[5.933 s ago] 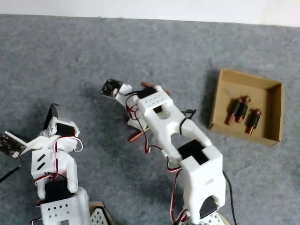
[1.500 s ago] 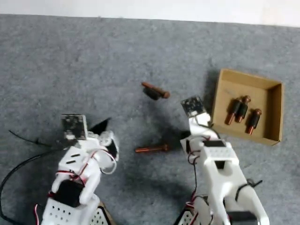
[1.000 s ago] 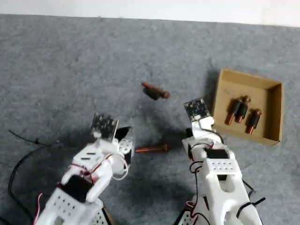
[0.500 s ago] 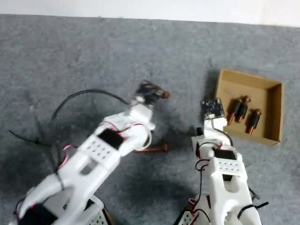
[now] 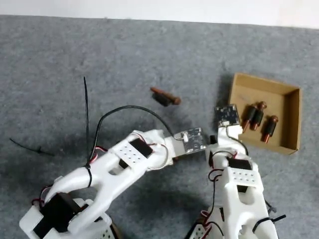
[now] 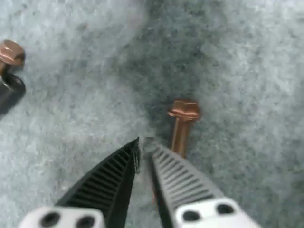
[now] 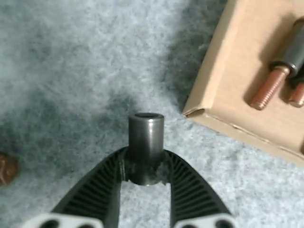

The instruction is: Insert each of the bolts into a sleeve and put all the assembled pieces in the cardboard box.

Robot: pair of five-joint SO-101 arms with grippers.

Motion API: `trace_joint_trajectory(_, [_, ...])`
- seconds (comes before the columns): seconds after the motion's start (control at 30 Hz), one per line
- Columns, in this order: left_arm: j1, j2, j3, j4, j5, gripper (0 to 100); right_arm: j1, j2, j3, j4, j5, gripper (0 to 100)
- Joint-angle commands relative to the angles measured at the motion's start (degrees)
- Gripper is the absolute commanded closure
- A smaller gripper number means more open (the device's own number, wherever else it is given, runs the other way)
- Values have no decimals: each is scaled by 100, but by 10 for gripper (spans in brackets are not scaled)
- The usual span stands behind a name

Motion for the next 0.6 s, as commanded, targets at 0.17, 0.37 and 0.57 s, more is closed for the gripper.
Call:
trace_joint_trajectory(0.17, [523,-303,-479,1178,-211,889,22,-180,-48,-286,-53,994])
trace_joint_trajectory(0.37, [760,-602,-330,1398,-413,889,22,-180,-48,-444,-53,994])
trace_joint_trajectory(0.57, [734,-453,-119,879,-615,889,13,-180,-48,-479,-26,994])
